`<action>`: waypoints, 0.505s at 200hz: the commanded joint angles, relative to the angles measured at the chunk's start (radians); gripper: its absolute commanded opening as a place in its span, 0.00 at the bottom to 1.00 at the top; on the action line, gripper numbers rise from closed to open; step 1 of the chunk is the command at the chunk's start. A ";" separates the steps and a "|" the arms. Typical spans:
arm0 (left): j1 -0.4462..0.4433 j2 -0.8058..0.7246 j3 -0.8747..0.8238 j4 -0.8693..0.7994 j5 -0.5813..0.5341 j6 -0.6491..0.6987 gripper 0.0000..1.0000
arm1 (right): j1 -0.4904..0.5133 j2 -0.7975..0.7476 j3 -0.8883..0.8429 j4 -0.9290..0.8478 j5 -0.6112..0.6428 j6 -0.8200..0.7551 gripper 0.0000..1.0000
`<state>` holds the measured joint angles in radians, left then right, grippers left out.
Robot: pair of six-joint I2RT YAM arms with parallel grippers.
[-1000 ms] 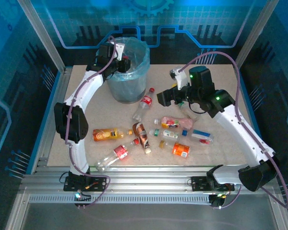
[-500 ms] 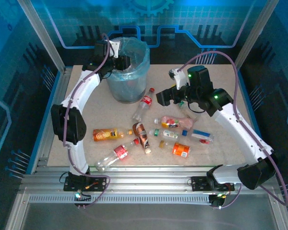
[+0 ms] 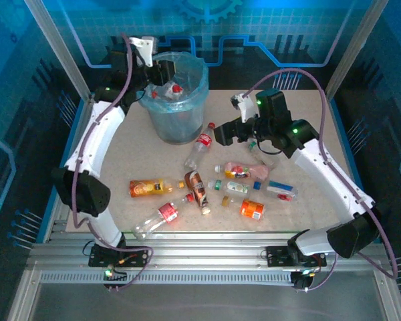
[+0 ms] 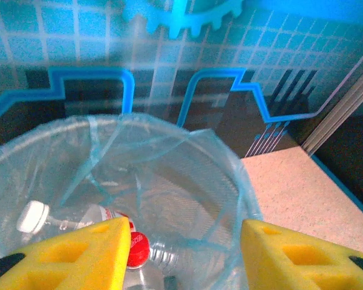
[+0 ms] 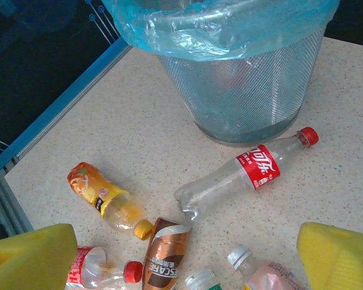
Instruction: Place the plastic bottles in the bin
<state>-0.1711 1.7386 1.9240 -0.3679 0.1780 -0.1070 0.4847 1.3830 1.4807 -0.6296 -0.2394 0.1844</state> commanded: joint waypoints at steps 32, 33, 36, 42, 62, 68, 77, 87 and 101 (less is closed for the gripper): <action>0.002 -0.188 -0.099 0.006 0.011 0.006 0.52 | 0.031 0.035 0.056 -0.066 0.085 0.111 0.93; 0.001 -0.192 -0.104 0.006 0.010 0.007 0.52 | 0.032 0.036 0.056 -0.067 0.089 0.114 0.93; 0.000 -0.200 -0.117 0.006 0.006 0.013 0.52 | 0.034 0.040 0.056 -0.070 0.103 0.128 0.93; -0.002 -0.226 -0.146 0.007 -0.001 0.022 0.52 | 0.040 0.047 0.053 -0.076 0.129 0.153 0.93; -0.011 -0.313 -0.249 0.007 -0.018 0.047 0.52 | 0.072 0.071 0.036 -0.084 0.229 0.243 0.93; -0.014 -0.339 -0.281 0.007 -0.020 0.060 0.52 | 0.086 0.079 0.027 -0.080 0.260 0.271 0.93; -0.020 -0.379 -0.327 0.001 -0.025 0.087 0.52 | 0.108 0.090 0.010 -0.068 0.303 0.318 0.93; -0.026 -0.426 -0.382 -0.008 -0.037 0.118 0.53 | 0.137 0.105 -0.008 -0.050 0.343 0.359 0.92; -0.032 -0.494 -0.461 -0.016 -0.046 0.158 0.53 | 0.178 0.134 -0.024 -0.032 0.403 0.422 0.92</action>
<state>-0.1898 1.3506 1.5681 -0.3660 0.1619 -0.0433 0.5926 1.4738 1.4891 -0.6788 0.0113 0.4488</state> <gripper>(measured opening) 0.527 0.924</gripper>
